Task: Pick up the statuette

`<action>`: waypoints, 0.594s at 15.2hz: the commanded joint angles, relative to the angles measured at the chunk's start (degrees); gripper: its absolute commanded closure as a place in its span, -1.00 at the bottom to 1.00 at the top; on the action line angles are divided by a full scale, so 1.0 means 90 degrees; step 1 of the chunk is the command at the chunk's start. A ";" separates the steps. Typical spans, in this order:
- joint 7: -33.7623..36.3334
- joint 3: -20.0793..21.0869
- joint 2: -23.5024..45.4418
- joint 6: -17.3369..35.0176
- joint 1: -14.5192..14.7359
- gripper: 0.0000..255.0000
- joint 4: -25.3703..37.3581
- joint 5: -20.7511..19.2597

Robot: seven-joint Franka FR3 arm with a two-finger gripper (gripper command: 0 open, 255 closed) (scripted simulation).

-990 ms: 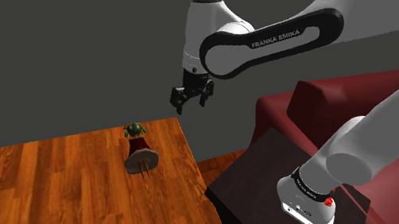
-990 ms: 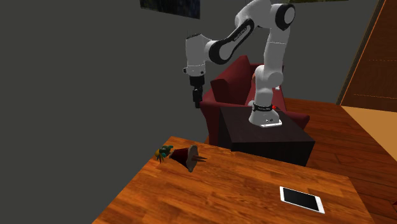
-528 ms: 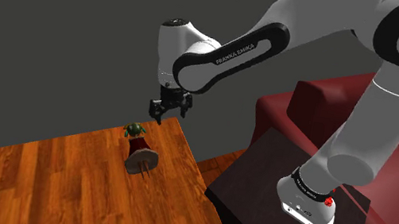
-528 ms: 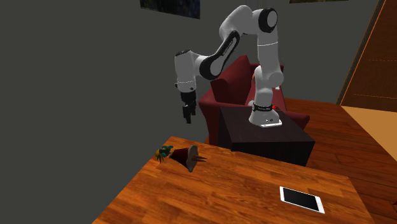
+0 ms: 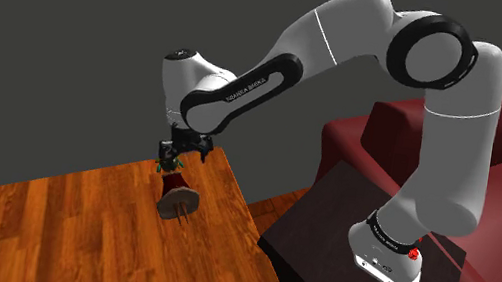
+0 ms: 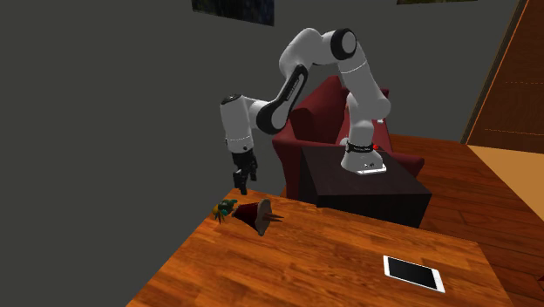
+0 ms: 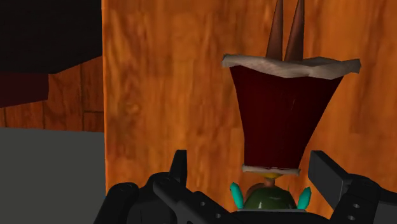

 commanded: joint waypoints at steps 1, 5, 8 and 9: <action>0.0211 -0.0105 0.0576 -0.0055 0.0203 -1.00 0.0587 -0.0109; 0.0428 -0.0262 0.1433 -0.0135 0.0484 -1.00 0.1480 -0.0203; 0.0437 -0.0305 0.1613 0.0014 0.0516 -1.00 0.1509 -0.0246; 0.0440 -0.0320 0.1674 0.0062 0.0528 -1.00 0.1522 -0.0260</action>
